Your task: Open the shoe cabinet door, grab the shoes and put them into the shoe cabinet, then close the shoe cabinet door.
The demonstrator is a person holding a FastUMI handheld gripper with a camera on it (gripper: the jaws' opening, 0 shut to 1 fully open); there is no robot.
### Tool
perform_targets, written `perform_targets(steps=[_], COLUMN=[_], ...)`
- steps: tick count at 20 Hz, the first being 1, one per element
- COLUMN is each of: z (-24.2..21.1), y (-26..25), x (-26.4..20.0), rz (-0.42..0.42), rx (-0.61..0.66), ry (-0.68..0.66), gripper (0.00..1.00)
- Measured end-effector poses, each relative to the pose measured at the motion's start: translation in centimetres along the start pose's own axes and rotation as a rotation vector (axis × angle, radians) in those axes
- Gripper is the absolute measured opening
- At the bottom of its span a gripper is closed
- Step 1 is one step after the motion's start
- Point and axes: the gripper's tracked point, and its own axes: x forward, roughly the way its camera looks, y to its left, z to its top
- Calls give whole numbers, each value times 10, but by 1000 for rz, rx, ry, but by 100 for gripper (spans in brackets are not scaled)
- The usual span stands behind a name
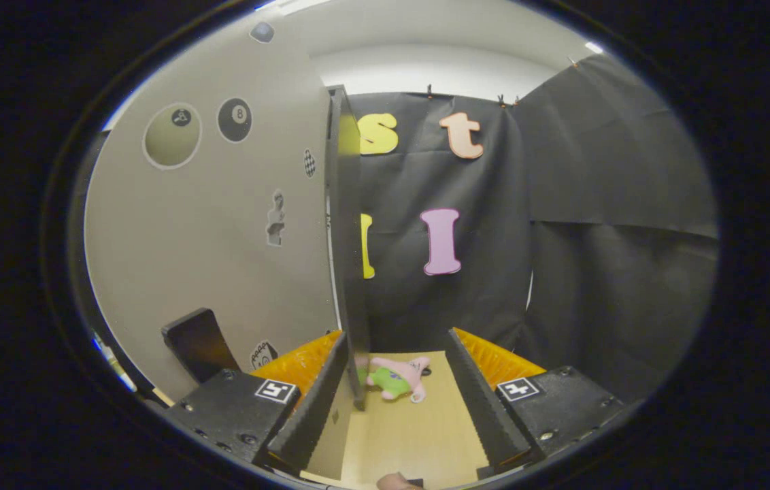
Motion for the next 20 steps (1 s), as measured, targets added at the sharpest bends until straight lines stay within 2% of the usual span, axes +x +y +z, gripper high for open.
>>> perform_targets(steps=[6,12,13,17,20], z=[0,0,1,-1,-9], y=[39,96,114,129,162], x=[-6,-23,-28,-41,-46], rz=[12,112,149,31,61], rx=[-3,-23,-37,-146,-166], ry=[-12,-13,-15,-43,-36], gripper=[92,92,92,90,90])
